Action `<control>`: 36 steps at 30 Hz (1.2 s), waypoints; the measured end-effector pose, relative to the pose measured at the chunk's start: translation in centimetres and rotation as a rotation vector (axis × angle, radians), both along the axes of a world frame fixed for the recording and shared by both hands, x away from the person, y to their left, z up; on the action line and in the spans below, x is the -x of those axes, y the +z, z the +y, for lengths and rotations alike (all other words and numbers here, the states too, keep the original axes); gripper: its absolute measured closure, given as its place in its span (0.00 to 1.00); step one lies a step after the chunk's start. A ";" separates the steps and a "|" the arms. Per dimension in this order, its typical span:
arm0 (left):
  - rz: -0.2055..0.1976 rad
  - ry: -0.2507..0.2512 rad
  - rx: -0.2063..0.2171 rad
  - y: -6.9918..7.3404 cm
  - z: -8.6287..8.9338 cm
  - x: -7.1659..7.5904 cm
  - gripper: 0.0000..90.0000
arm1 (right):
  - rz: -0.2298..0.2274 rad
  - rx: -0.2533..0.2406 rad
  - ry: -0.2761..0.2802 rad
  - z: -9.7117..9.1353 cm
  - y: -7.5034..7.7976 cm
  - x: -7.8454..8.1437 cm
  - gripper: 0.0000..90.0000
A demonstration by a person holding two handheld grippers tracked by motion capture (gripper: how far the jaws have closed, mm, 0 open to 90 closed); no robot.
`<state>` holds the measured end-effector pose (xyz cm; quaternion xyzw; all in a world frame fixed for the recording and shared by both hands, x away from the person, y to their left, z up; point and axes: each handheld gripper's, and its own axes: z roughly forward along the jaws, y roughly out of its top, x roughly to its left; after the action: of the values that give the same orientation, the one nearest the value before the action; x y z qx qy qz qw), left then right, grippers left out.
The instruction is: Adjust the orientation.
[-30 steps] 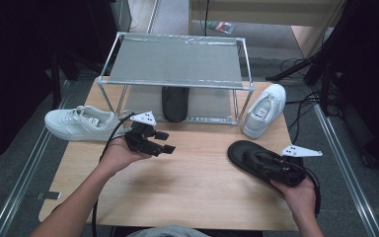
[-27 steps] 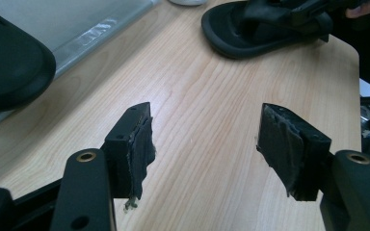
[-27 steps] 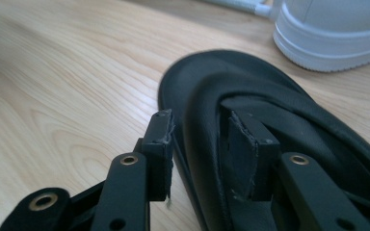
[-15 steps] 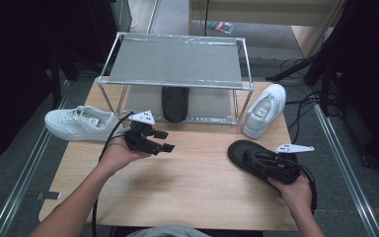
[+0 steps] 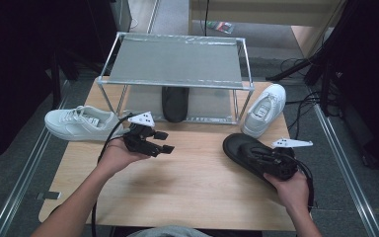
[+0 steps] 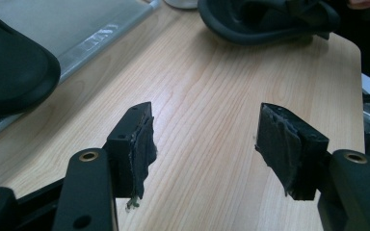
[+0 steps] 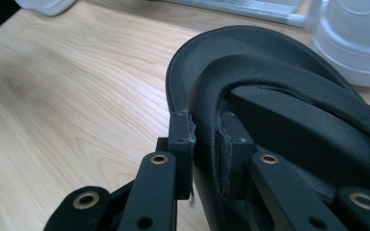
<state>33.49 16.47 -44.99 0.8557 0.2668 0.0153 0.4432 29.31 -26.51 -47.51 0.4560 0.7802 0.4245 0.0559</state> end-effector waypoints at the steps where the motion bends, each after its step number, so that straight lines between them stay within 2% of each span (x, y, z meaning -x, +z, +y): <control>1: 0.003 -0.002 0.005 0.0 0.1 0.0 0.43 | 0.005 -0.003 0.004 0.4 0.1 -0.1 0.89; 11: 0.009 0.015 0.004 0.0 0.6 1.0 0.43 | 0.036 -0.027 0.052 4.2 0.8 -1.0 0.89; 16: -0.016 0.021 0.010 0.0 1.0 1.7 0.45 | 0.041 -0.025 0.069 6.1 0.9 -1.5 0.89; 21: -0.012 0.034 0.014 0.0 1.2 2.2 0.45 | 0.060 -0.030 0.097 8.1 0.7 -2.0 0.89; 25: -0.012 0.041 0.003 0.0 1.4 2.6 0.45 | 0.061 -0.020 0.132 9.8 0.6 -2.4 0.89; 30: -0.026 0.049 0.022 0.0 1.8 3.2 0.47 | 0.064 -0.012 0.166 11.9 0.4 -2.7 0.88; 36: -0.021 0.064 0.009 -0.2 2.1 3.7 0.48 | 0.071 0.001 0.209 14.2 -0.1 -3.2 0.88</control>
<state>29.79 18.53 -45.17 0.8446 0.2893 0.0370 0.4491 32.47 -12.29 -47.57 0.3868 0.8252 0.4113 -0.0162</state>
